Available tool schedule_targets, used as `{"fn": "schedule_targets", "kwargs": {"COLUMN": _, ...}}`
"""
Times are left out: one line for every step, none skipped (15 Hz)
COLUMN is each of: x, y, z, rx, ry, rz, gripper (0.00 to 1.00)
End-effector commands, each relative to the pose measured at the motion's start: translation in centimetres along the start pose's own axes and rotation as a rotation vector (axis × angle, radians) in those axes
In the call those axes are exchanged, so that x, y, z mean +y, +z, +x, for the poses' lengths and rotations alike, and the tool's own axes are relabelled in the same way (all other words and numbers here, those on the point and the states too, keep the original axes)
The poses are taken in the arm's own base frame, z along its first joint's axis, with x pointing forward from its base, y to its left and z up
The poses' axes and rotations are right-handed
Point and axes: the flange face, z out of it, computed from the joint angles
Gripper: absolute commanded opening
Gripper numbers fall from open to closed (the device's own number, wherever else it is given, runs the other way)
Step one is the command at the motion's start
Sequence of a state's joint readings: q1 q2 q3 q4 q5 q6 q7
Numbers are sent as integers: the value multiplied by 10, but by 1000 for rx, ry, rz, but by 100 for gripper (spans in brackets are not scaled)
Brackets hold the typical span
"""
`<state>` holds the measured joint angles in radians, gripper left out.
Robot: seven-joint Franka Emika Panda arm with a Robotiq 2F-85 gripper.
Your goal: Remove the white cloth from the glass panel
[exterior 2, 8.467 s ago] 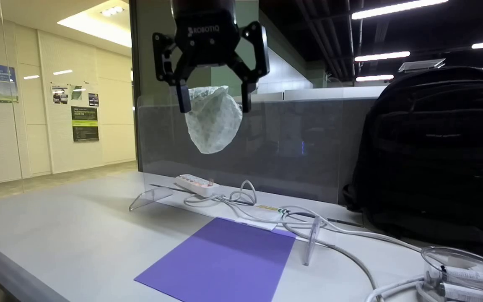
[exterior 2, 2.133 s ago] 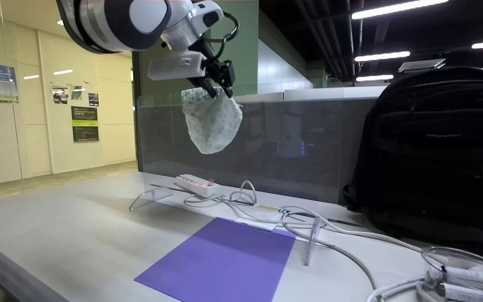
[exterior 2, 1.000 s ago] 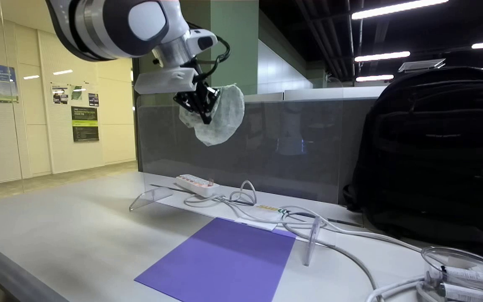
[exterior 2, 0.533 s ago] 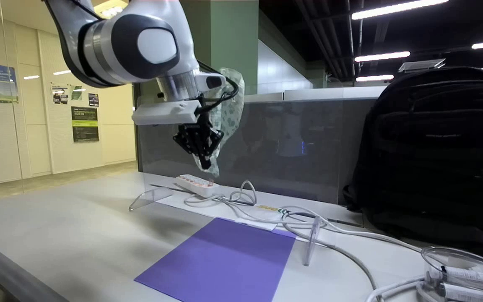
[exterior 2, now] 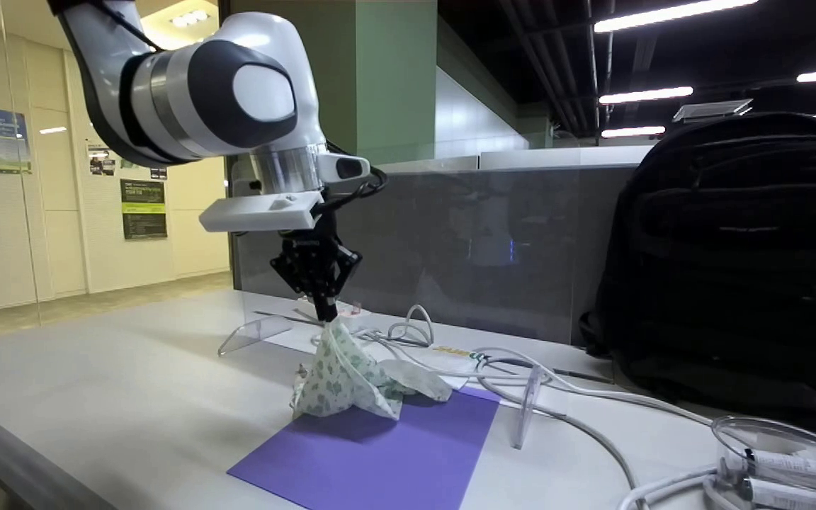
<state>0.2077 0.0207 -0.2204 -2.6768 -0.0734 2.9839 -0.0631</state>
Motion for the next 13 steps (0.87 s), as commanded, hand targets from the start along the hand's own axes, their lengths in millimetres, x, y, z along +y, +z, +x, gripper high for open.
{"fn": "schedule_targets", "kwargs": {"x": -12, "y": -13, "z": -3, "rx": 12, "ry": -8, "rz": 5, "gripper": 40}}
{"fn": "schedule_targets", "kwargs": {"x": -17, "y": -18, "z": -3, "rx": 21, "ry": -22, "rz": 16, "gripper": 49}}
{"fn": "schedule_targets", "kwargs": {"x": -20, "y": -21, "z": -3, "rx": 28, "ry": -32, "rz": 16, "gripper": 55}}
{"fn": "schedule_targets", "kwargs": {"x": -25, "y": -24, "z": -3, "rx": 34, "ry": -44, "rz": 20, "gripper": 61}}
{"fn": "schedule_targets", "kwargs": {"x": -29, "y": -29, "z": -2, "rx": 43, "ry": -57, "rz": 24, "gripper": 69}}
{"fn": "schedule_targets", "kwargs": {"x": -33, "y": -33, "z": -2, "rx": 52, "ry": -67, "rz": 26, "gripper": 75}}
{"fn": "schedule_targets", "kwargs": {"x": -36, "y": -36, "z": -2, "rx": 59, "ry": -75, "rz": 29, "gripper": 81}}
{"fn": "schedule_targets", "kwargs": {"x": -39, "y": -40, "z": -1, "rx": 68, "ry": -84, "rz": 33, "gripper": 88}}
{"fn": "schedule_targets", "kwargs": {"x": -41, "y": -43, "z": -2, "rx": 74, "ry": -91, "rz": 37, "gripper": 95}}
{"fn": "schedule_targets", "kwargs": {"x": -41, "y": -46, "z": -2, "rx": 81, "ry": -98, "rz": 40, "gripper": 99}}
{"fn": "schedule_targets", "kwargs": {"x": -40, "y": -50, "z": -1, "rx": 93, "ry": -105, "rz": 35, "gripper": 100}}
{"fn": "schedule_targets", "kwargs": {"x": -39, "y": -54, "z": -2, "rx": 100, "ry": -107, "rz": 34, "gripper": 100}}
{"fn": "schedule_targets", "kwargs": {"x": -36, "y": -59, "z": -1, "rx": 112, "ry": -103, "rz": 28, "gripper": 100}}
